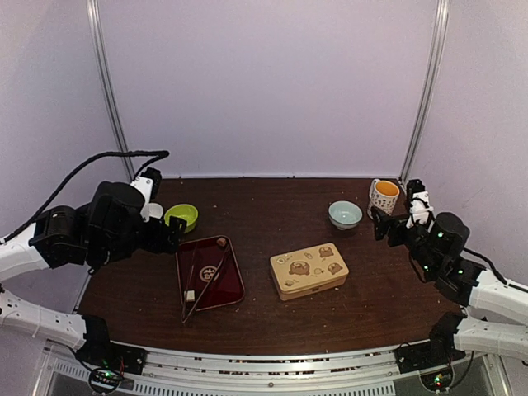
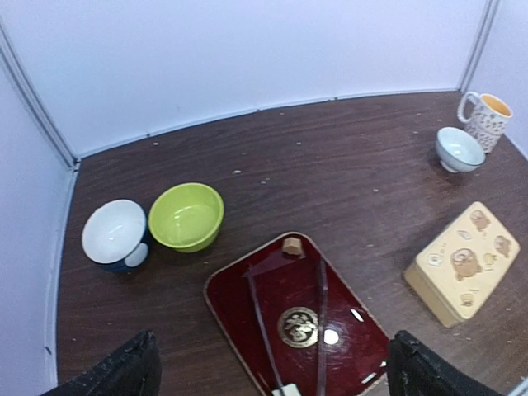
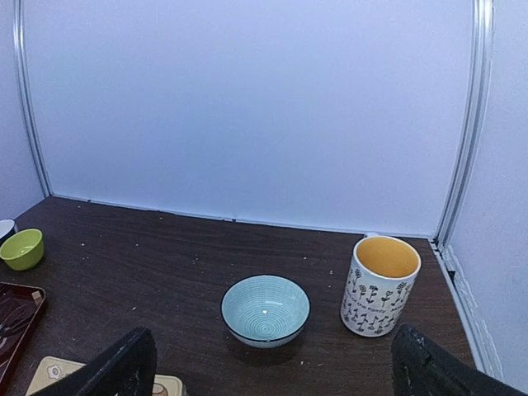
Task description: Pack the chocolate
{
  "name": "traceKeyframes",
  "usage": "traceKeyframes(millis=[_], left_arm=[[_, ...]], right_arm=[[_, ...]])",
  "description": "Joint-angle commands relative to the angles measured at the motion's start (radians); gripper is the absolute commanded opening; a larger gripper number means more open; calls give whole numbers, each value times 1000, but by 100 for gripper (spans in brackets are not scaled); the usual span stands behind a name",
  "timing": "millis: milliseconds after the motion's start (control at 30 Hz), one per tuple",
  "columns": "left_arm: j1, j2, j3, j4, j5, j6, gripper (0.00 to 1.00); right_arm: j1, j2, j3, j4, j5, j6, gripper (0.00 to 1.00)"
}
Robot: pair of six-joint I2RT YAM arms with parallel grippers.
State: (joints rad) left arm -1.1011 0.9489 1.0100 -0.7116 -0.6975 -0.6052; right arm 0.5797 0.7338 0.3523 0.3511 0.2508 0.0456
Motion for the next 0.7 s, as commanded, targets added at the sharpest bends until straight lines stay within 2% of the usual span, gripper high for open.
traceKeyframes(millis=[0, 67, 133, 233, 300, 433, 667], left_arm=[[172, -52, -88, 119, 19, 115, 98], [285, -77, -129, 197, 106, 158, 98], [338, -86, -159, 256, 103, 209, 98], [389, -64, -183, 314, 68, 292, 98], [458, -35, -172, 316, 106, 317, 98], [626, -3, -169, 340, 232, 350, 98], [808, 5, -226, 490, 288, 407, 98]], right_arm=[[-36, -92, -35, -17, 120, -111, 100], [-60, -139, -108, 25, 152, -118, 100], [-88, -179, -179, 82, 162, -132, 100], [-131, -193, -310, 268, 177, -140, 99], [-166, -165, -369, 394, 173, -130, 97], [-223, -59, -362, 465, 130, -120, 97], [-305, 101, -358, 626, 67, -104, 98]])
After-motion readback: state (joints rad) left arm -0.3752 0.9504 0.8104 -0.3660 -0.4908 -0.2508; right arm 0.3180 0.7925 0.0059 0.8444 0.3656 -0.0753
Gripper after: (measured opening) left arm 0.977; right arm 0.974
